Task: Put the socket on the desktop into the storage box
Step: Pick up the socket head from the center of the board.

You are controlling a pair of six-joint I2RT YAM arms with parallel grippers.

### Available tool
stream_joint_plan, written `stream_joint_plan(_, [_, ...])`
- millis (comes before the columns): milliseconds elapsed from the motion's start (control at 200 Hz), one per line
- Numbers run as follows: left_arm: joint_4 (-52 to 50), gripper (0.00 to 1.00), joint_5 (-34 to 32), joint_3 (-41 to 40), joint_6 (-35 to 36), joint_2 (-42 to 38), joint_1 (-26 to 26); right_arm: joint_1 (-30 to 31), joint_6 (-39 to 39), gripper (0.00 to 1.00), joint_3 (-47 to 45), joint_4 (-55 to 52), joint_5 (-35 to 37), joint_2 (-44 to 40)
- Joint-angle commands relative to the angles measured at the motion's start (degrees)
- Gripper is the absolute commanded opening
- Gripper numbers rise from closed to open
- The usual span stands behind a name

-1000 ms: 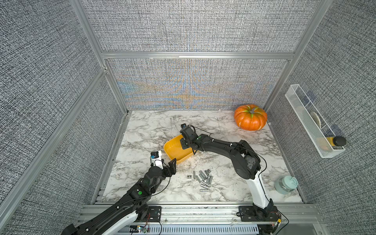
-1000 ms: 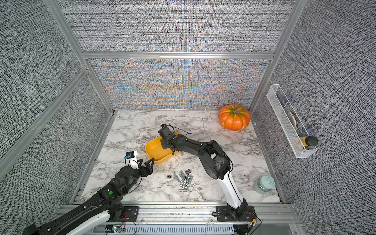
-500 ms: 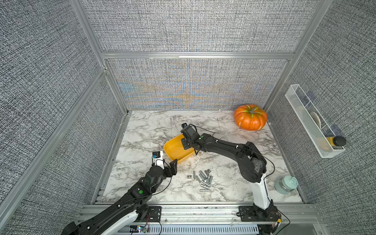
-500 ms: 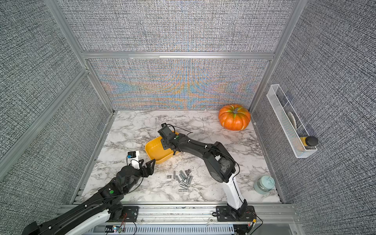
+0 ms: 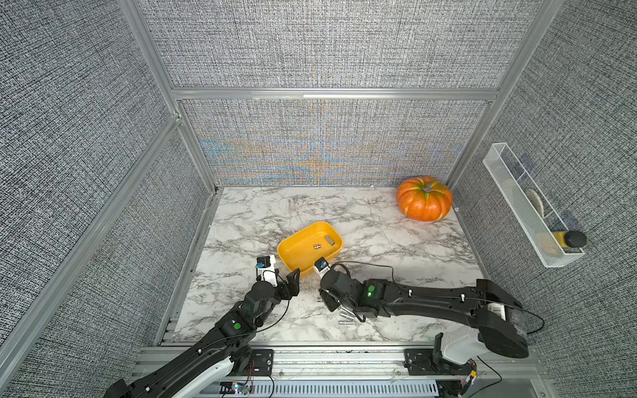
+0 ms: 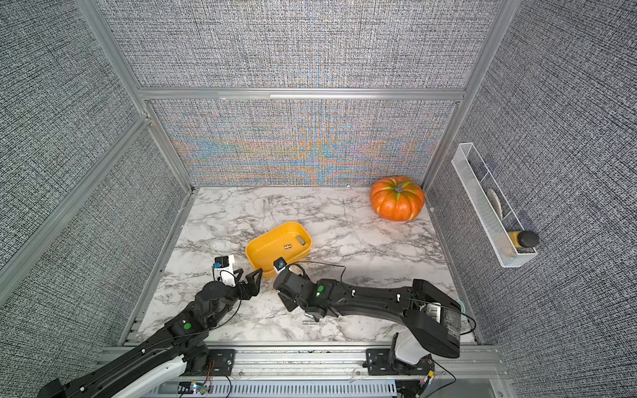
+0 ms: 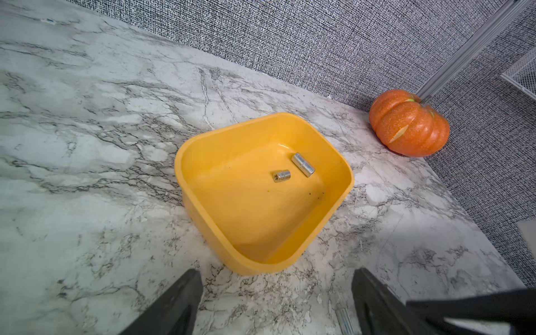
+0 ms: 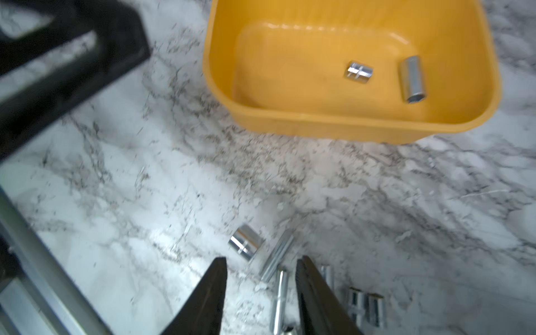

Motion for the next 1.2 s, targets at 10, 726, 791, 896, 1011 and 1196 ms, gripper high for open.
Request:
stream_joint_plan(10, [0.5, 0.86, -0.3, 0.56, 0.53, 0.5, 0.03, 2.19, 3.89, 0.4, -1.14, 2.76, -0.41, 1.94])
stream_joint_plan(726, [0.24, 0.86, -0.21, 0.62, 0.64, 0.25, 0.04, -2.37, 3.77, 0.36, -0.29, 7.54, -5.11, 11.51])
stream_joint_plan(791, [0.22, 0.86, -0.22, 0.72, 0.61, 0.24, 0.04, -2.38, 3.7, 0.36, -0.3, 7.55, -5.2, 11.8])
stream_joint_plan(896, [0.22, 0.86, -0.3, 0.55, 0.59, 0.24, 0.04, -2.38, 3.67, 0.36, -0.38, 7.61, -5.12, 12.05])
stream_joint_plan(1011, [0.22, 0.86, -0.39, 0.55, 0.65, 0.24, 0.04, -2.38, 3.65, 0.36, -0.17, 7.29, -5.1, 12.59])
stream_joint_plan(1196, [0.2, 0.86, -0.39, 0.58, 0.57, 0.19, 0.02, -2.39, 3.65, 0.36, 0.14, 7.13, -4.97, 13.18])
